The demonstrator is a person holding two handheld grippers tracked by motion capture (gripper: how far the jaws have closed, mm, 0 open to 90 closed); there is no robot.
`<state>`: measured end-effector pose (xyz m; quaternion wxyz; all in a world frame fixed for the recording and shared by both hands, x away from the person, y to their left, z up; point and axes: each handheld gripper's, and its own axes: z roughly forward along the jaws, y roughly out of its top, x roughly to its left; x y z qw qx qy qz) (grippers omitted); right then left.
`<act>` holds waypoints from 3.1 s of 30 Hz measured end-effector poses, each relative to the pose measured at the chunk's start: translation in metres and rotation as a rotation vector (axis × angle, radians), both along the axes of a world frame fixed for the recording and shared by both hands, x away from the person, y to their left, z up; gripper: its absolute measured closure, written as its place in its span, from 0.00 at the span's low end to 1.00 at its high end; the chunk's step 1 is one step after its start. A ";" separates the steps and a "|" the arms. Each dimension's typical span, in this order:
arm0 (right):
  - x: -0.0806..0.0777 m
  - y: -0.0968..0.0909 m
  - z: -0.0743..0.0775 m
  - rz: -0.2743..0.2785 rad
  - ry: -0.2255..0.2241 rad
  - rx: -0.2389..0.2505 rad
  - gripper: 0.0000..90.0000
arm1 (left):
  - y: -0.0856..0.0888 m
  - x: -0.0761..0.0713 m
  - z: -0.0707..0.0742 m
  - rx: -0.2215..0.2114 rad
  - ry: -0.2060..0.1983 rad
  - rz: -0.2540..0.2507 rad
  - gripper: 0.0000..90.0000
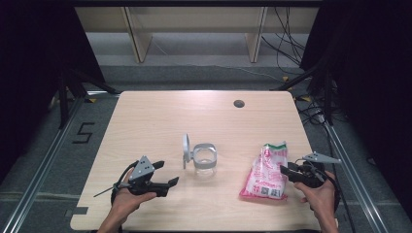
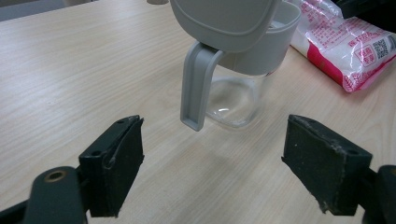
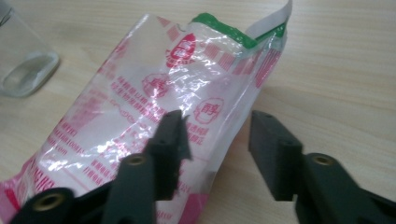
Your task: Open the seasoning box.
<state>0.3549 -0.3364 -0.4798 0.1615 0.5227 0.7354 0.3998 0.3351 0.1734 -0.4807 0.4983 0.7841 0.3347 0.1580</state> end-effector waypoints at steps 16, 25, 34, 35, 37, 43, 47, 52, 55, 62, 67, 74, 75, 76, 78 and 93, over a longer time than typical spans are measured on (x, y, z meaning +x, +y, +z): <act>0.025 0.005 -0.009 -0.020 0.056 0.050 0.46 | -0.001 0.000 -0.001 0.002 0.001 -0.007 0.21; 0.028 0.009 -0.015 -0.028 0.105 0.114 0.50 | 0.000 0.001 -0.002 0.012 -0.001 -0.012 0.21; 0.029 0.011 -0.018 -0.014 0.116 0.119 0.60 | -0.001 0.001 -0.002 0.011 -0.002 -0.014 0.21; 0.030 0.010 -0.019 -0.004 0.094 0.091 0.61 | -0.001 0.001 -0.002 0.012 -0.001 -0.007 0.21; 0.029 0.013 -0.019 -0.011 0.109 0.124 0.64 | 0.000 0.001 -0.003 0.008 0.001 -0.014 0.21; 0.030 0.011 -0.019 0.010 0.094 0.071 0.71 | -0.001 0.001 -0.003 0.012 0.001 -0.008 0.21; 0.029 0.012 -0.018 0.012 0.086 0.052 0.81 | -0.001 0.002 -0.004 0.015 0.002 -0.014 0.21; 0.029 0.011 -0.017 0.028 0.073 0.044 0.94 | -0.003 0.000 -0.004 -0.004 0.017 -0.001 0.21; 0.027 0.014 -0.015 0.021 0.073 0.039 0.99 | -0.003 0.000 -0.004 -0.001 0.010 -0.008 0.21; 0.026 0.014 -0.013 0.063 0.016 0.028 1.00 | -0.004 -0.001 -0.003 -0.017 0.023 -0.012 0.21; 0.022 0.018 -0.006 0.061 -0.007 0.069 1.00 | -0.004 -0.002 -0.001 -0.015 0.014 -0.034 0.21; 0.015 0.024 0.007 0.120 -0.082 0.121 1.00 | -0.004 -0.002 -0.003 -0.018 0.020 -0.032 0.21; 0.015 0.023 0.010 0.144 -0.105 0.087 1.00 | -0.004 -0.002 -0.003 -0.018 0.020 -0.032 0.21; 0.012 0.026 0.012 0.135 -0.104 0.129 1.00 | -0.005 -0.003 -0.003 -0.028 0.037 -0.022 0.21; 0.012 0.027 0.016 0.173 -0.143 0.131 1.00 | -0.005 -0.003 -0.003 -0.020 0.022 -0.041 0.21; -0.002 0.052 0.045 0.252 -0.272 0.155 1.00 | -0.013 -0.009 -0.005 -0.028 0.040 -0.050 0.20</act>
